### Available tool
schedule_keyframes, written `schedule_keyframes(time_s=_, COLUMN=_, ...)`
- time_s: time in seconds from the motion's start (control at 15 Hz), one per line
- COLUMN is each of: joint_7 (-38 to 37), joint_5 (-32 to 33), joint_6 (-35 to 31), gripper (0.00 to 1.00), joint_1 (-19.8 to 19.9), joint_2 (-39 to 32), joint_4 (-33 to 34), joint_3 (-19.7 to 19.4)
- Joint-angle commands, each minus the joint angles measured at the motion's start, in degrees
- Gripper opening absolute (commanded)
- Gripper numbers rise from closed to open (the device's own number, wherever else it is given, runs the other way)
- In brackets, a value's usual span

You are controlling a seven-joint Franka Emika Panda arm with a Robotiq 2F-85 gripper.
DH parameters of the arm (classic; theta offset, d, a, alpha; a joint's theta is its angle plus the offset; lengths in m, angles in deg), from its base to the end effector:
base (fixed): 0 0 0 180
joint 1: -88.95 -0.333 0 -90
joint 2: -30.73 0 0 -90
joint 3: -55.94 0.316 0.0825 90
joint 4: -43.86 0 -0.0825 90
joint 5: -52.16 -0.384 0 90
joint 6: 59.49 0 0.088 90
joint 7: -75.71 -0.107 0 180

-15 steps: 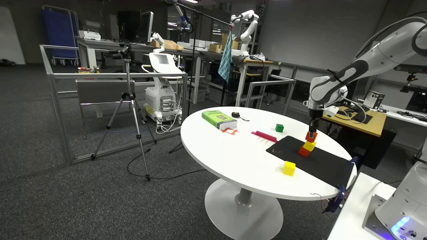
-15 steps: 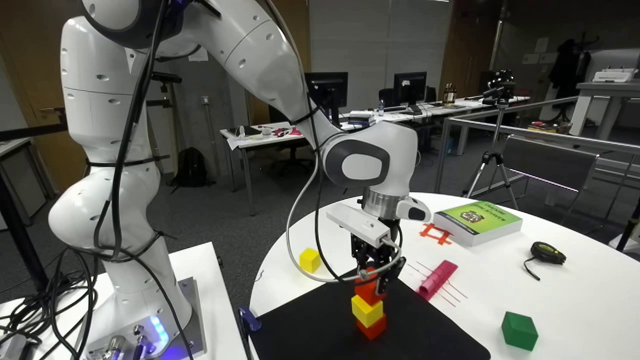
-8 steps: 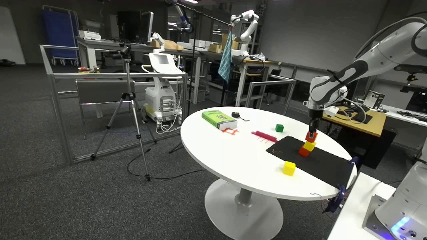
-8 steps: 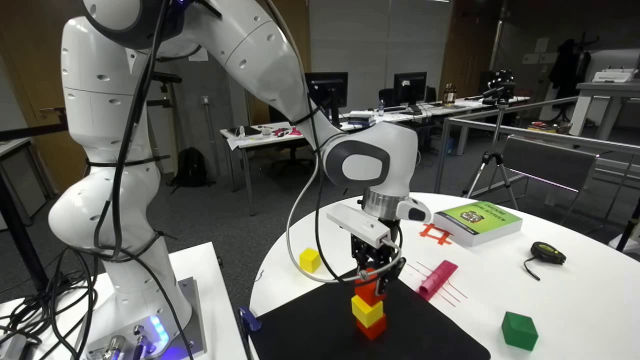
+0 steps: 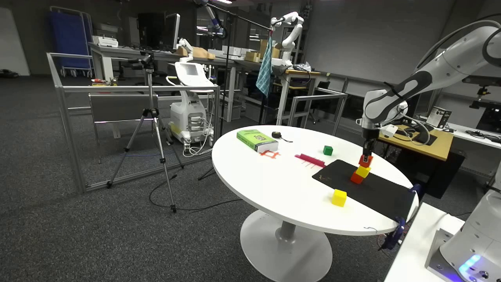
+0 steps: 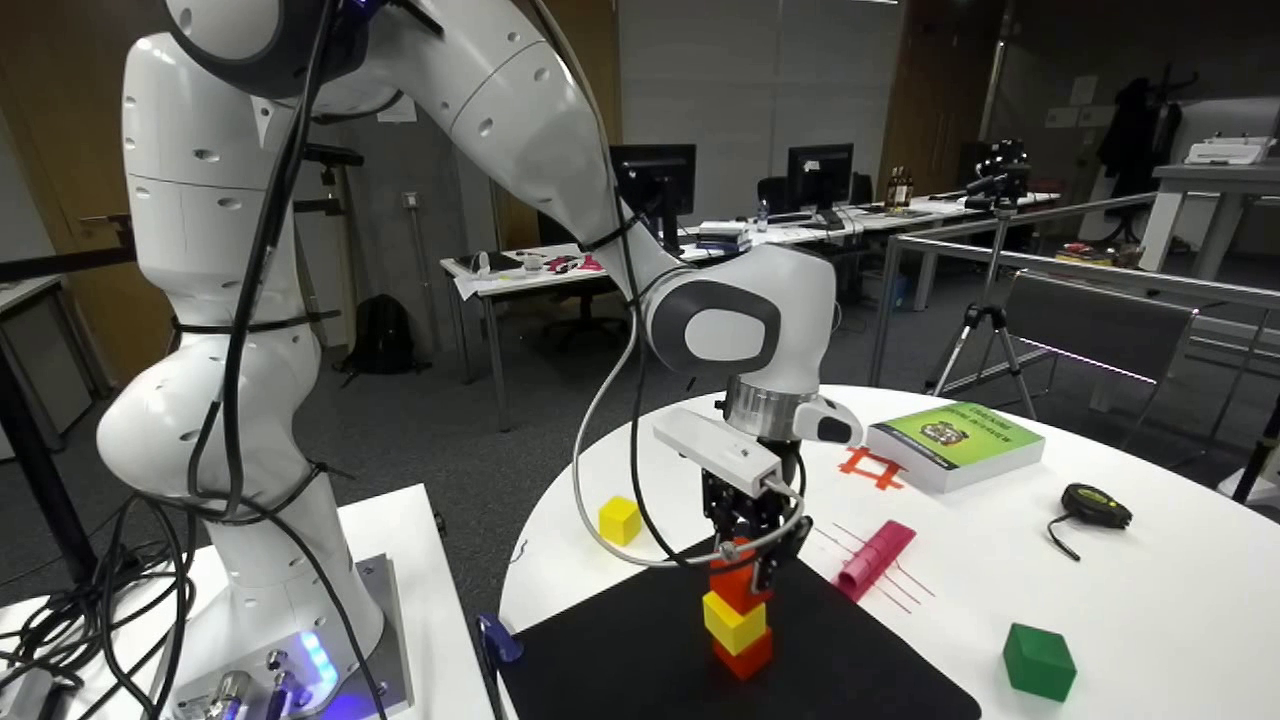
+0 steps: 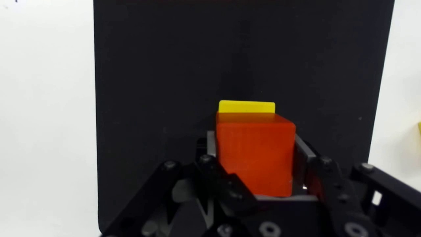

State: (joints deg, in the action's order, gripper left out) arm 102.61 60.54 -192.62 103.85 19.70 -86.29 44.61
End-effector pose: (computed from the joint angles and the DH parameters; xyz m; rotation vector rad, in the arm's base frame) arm 0.4641 -0.2324 0.2638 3.0619 0.1842 -0.2849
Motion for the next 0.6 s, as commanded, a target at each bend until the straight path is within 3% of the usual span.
schedule_keyframes(time_s=0.0, joint_7=-1.79, joint_5=1.94, joint_6=0.82, gripper=0.3, joint_1=-0.09, joint_2=0.31, joint_4=0.41, joint_3=-0.49)
schedule_keyframes(time_s=0.53, joint_7=-1.24, joint_5=0.87, joint_6=0.86, gripper=0.3, joint_1=-0.03, joint_2=0.32, joint_4=0.1, joint_3=-0.21)
